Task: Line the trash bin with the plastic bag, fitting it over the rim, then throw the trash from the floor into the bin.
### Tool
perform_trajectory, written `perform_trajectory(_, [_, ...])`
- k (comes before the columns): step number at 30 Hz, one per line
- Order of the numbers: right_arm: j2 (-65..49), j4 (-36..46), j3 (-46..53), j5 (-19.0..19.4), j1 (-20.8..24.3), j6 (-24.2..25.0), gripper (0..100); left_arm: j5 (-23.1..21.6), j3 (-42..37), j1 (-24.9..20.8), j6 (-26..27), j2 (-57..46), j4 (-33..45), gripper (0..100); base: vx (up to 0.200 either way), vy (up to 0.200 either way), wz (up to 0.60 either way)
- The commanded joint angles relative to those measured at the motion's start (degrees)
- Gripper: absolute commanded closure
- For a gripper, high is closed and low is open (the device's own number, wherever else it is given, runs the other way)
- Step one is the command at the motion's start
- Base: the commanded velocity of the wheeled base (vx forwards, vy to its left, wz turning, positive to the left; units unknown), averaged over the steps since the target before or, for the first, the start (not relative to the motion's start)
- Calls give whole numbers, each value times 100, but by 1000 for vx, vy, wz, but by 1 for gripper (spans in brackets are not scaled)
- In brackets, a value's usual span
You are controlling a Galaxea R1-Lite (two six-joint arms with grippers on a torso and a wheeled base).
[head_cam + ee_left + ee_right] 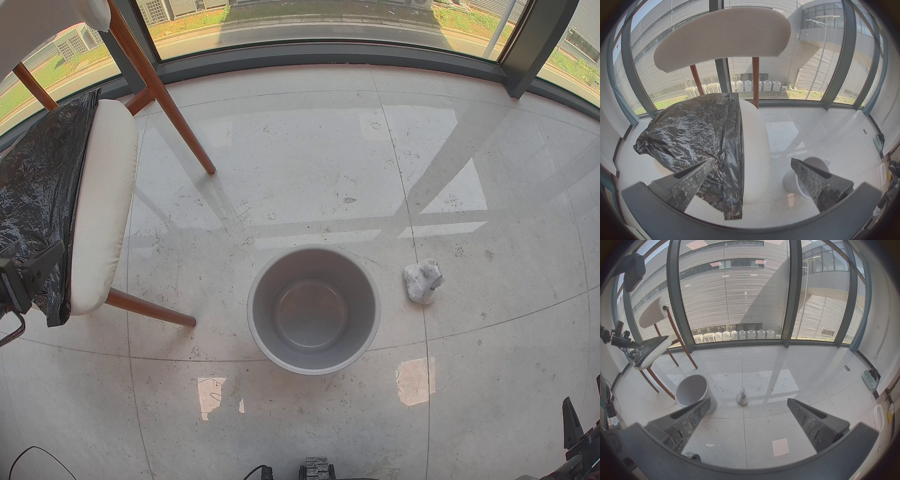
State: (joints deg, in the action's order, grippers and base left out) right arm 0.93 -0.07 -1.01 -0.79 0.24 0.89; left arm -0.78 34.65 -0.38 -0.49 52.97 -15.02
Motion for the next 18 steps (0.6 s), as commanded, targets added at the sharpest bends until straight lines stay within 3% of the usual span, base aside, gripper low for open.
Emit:
perform_trajectory(1, [-93, -1, 101, 0, 2, -1, 0, 16, 614, 11, -109, 996, -80, 0, 0, 0, 0])
perform_trajectory(11, [-93, -1, 101, 0, 2, -1, 0, -27, 2231, 258, -162, 2077, 772, 0, 0, 0, 0])
perform_trajectory(18, [-93, -1, 101, 0, 2, -1, 0, -212, 2723, 618, -153, 2631, 878, 0, 0, 0, 0])
